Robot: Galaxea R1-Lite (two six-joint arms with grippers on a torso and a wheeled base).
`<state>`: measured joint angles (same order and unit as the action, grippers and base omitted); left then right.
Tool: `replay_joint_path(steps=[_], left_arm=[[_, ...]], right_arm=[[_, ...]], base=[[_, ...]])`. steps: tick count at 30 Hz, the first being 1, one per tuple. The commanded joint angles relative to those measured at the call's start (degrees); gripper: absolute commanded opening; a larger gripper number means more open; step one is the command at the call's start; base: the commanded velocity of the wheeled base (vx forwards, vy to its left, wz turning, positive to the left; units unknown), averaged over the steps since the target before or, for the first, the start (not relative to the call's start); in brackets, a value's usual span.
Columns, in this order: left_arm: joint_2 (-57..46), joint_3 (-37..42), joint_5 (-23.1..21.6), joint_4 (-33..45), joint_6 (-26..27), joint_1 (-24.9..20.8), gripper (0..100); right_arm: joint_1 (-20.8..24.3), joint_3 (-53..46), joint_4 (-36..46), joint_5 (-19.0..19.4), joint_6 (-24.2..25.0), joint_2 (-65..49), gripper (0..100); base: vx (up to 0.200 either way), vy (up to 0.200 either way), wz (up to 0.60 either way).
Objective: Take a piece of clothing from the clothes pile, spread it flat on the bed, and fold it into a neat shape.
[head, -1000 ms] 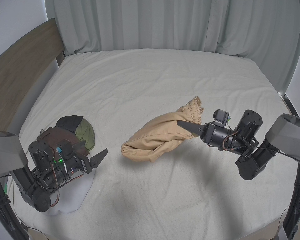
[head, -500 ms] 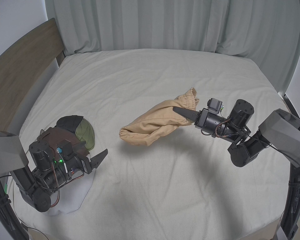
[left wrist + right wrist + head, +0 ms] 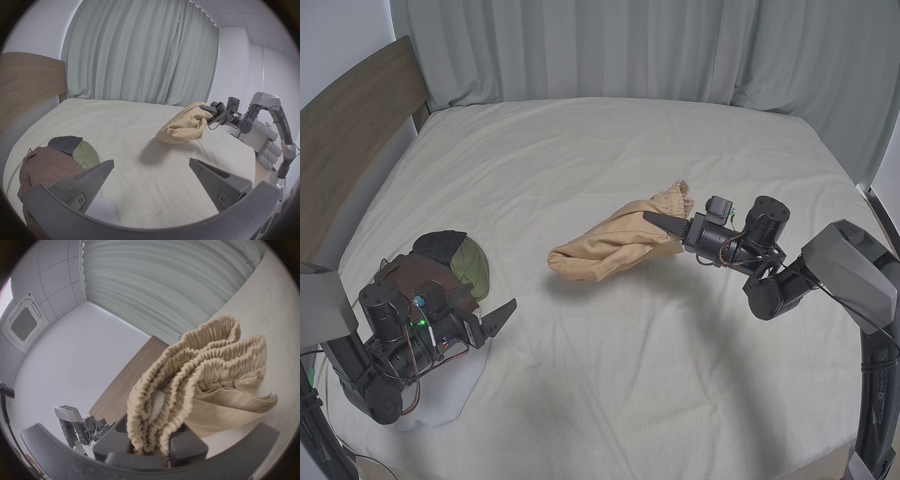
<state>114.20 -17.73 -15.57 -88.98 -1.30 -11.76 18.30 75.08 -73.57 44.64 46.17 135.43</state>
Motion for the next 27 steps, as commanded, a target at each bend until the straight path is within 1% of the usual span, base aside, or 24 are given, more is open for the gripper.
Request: replay_joint_path(steps=[1, 4, 8, 11, 14, 22, 27], left_arm=[[0.14, 0.15, 0.01, -0.05, -0.01, -0.01, 100], [0.14, 0.15, 0.01, -0.05, -0.10, -0.01, 100], [0.14, 0.06, 0.01, -0.05, -0.10, -0.01, 100], [0.14, 0.15, -0.08, -0.05, -0.10, -0.01, 100], [0.06, 0.15, -0.08, -0.05, -0.10, -0.01, 100], [-0.47, 0.23, -0.17, -0.05, -0.10, 0.07, 100], [-0.65, 0.23, -0.25, -0.05, -0.10, -0.01, 100]], right_arm=[[-0.81, 4.72, 2.55, 0.01, -0.02, 1.33, 0], [-0.90, 7.10, 4.40, -0.08, -0.11, 1.51, 0], [-0.90, 9.21, 4.49, -0.08, -0.20, 2.91, 0], [-0.54, 8.68, 4.49, -0.08, -0.55, 3.88, 0], [-0.54, 7.36, 4.40, -0.08, -2.75, 6.08, 0], [-1.07, -4.68, 1.94, 0.09, -8.02, 7.13, 0], [-0.98, -11.36, -1.31, -0.08, -8.11, 7.13, 0]], base=[[0.000, 0.000, 0.00], [0.000, 0.000, 0.00], [0.000, 0.000, 0.00], [0.000, 0.000, 0.00], [0.000, 0.000, 0.00], [0.000, 0.000, 0.00], [0.000, 0.000, 0.00]])
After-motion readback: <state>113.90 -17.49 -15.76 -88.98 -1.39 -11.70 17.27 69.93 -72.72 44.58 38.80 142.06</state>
